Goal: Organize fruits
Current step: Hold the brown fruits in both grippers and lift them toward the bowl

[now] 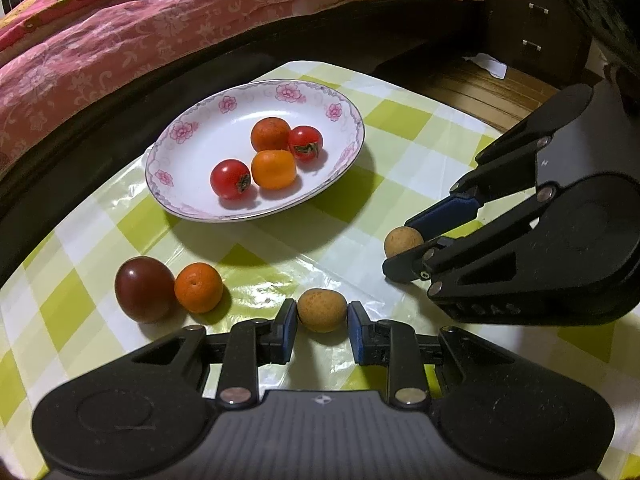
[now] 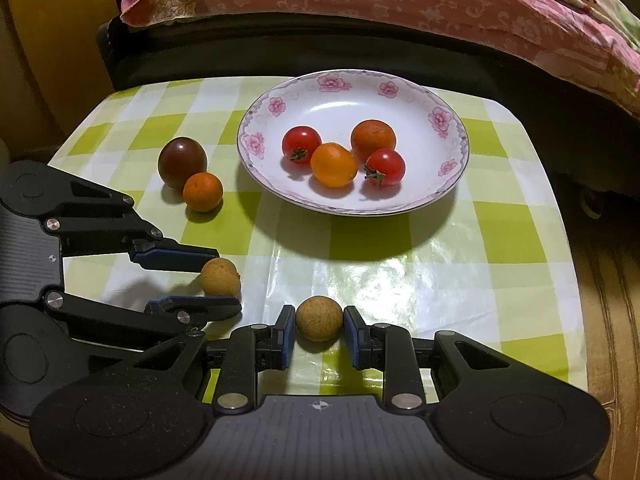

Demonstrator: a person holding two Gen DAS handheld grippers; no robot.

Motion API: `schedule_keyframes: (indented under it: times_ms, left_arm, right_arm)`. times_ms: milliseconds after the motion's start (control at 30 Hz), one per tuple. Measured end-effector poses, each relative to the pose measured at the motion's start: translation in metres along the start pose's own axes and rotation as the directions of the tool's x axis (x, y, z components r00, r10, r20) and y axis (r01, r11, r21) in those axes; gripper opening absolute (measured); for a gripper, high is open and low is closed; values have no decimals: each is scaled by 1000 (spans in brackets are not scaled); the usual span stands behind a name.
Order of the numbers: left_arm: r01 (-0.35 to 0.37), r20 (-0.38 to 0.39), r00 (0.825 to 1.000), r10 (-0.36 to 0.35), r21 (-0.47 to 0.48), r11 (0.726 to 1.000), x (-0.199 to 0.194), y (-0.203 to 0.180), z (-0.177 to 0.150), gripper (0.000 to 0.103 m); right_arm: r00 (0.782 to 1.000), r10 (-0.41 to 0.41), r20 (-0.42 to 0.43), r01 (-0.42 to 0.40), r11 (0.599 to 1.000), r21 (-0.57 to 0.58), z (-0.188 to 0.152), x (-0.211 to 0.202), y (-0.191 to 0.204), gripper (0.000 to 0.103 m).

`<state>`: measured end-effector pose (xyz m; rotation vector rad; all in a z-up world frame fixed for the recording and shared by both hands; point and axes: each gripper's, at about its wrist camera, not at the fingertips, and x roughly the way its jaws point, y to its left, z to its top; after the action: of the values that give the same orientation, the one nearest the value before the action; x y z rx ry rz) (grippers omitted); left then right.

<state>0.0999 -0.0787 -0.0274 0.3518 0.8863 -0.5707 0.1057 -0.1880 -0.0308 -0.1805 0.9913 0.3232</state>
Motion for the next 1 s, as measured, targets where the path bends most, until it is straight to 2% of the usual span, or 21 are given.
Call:
schedule_keyframes:
  times_ms: [1000]
  left_arm:
    - [-12,6,1000,12,-2,1000,-5,1,3,35]
  right_arm:
    - [1000,-7,-5,7,1000,-21,1,0,3,22]
